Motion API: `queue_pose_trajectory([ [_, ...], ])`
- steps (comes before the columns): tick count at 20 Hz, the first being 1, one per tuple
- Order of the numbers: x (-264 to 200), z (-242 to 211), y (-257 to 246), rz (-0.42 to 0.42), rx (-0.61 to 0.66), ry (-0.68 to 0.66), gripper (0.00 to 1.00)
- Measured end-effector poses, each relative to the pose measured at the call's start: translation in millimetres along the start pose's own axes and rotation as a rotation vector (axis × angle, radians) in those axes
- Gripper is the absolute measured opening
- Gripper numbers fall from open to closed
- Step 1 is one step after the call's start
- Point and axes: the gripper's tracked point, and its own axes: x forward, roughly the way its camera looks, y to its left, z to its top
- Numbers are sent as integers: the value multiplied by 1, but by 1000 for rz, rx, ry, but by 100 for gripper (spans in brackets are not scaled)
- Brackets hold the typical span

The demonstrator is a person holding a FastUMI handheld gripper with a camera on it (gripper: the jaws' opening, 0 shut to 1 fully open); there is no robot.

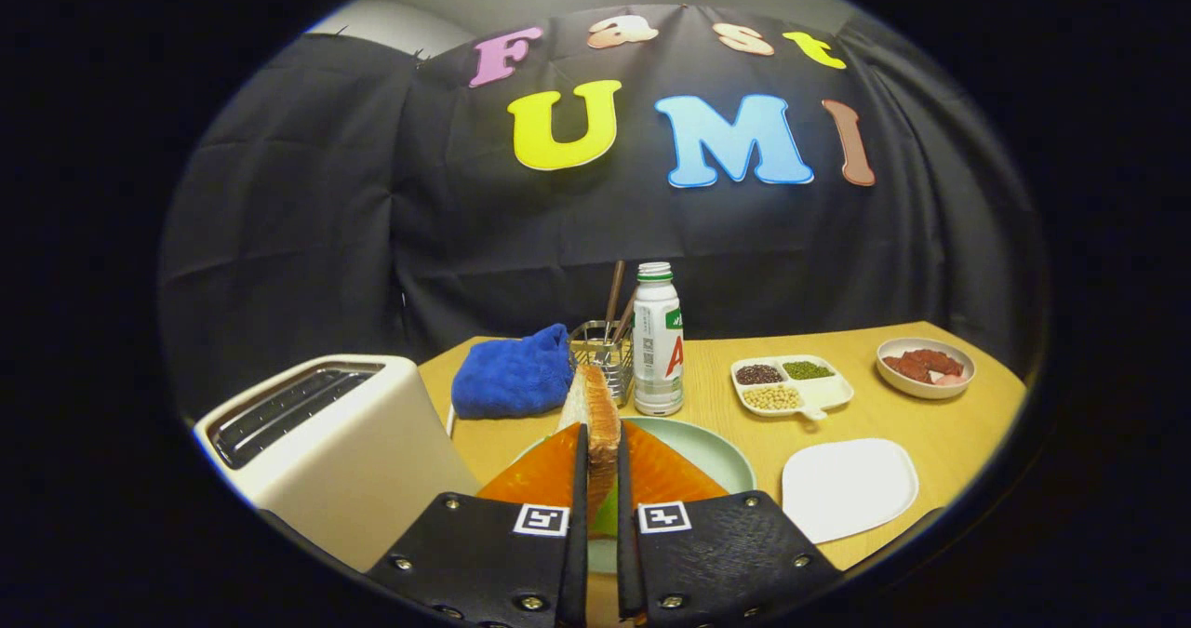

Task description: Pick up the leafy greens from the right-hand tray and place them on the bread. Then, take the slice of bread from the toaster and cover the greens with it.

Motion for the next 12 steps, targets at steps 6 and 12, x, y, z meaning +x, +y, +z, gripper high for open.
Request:
queue_pose_trajectory([
  [6, 3, -13, -24, -65, -48, 37, 26],
  [12, 12, -29, -50, -159, -103, 95, 47],
])
